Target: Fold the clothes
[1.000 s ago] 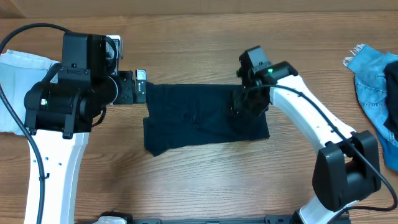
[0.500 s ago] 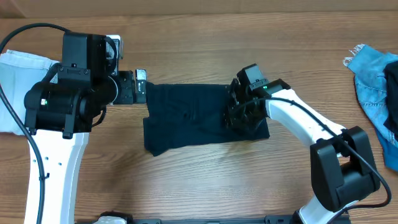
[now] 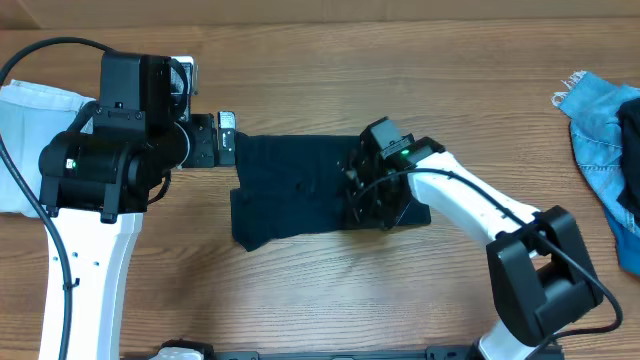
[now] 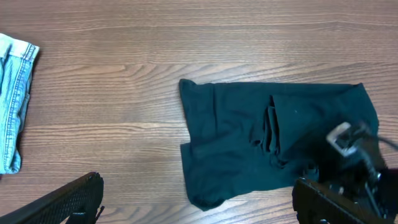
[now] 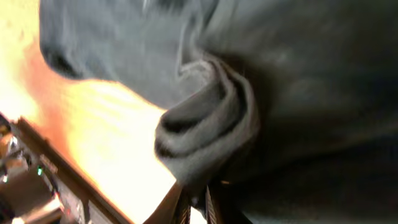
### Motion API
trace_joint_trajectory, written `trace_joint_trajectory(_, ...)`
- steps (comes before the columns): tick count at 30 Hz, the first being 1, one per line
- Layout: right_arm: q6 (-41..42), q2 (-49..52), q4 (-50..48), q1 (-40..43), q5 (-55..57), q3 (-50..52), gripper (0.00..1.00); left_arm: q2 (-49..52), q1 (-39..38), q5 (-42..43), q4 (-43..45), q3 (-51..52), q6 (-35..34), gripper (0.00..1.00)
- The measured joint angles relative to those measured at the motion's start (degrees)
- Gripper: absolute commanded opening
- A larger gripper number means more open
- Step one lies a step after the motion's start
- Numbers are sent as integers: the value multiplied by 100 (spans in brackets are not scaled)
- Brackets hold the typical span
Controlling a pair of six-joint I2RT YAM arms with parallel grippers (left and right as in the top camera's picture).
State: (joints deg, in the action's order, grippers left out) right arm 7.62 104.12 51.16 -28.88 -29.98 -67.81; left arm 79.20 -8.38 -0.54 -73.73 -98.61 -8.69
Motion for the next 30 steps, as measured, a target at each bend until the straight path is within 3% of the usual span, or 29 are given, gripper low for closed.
trace_joint_trajectory(5, -11, 2, 527, -352, 42, 4, 33, 0, 0, 0, 2, 0, 0, 100)
trace_joint_trajectory(11, -13, 2, 400, -402, 374, 4, 53, 0, 0, 0, 2, 0, 0, 100)
trace_joint_trajectory(17, 367, 0, -667, -94, 542, -44, 46, 0, 0, 0, 0, 0, -2, 100)
trace_joint_trajectory(22, 975, 2, -1963, 149, 894, -87, 50, 0, 0, -2, 2, 0, -2, 100)
trace_joint_trajectory(28, 1167, 96, -2461, 146, 1515, -92, 49, 0, 0, 0, 2, 0, -2, 100)
trace_joint_trajectory(29, 1172, 223, -2472, 146, 1534, -96, 59, 0, 0, 0, 2, 0, 0, 100)
trace_joint_trajectory(30, 1182, 352, -2494, 142, 1537, -96, 62, 0, 0, 0, 2, 0, -2, 100)
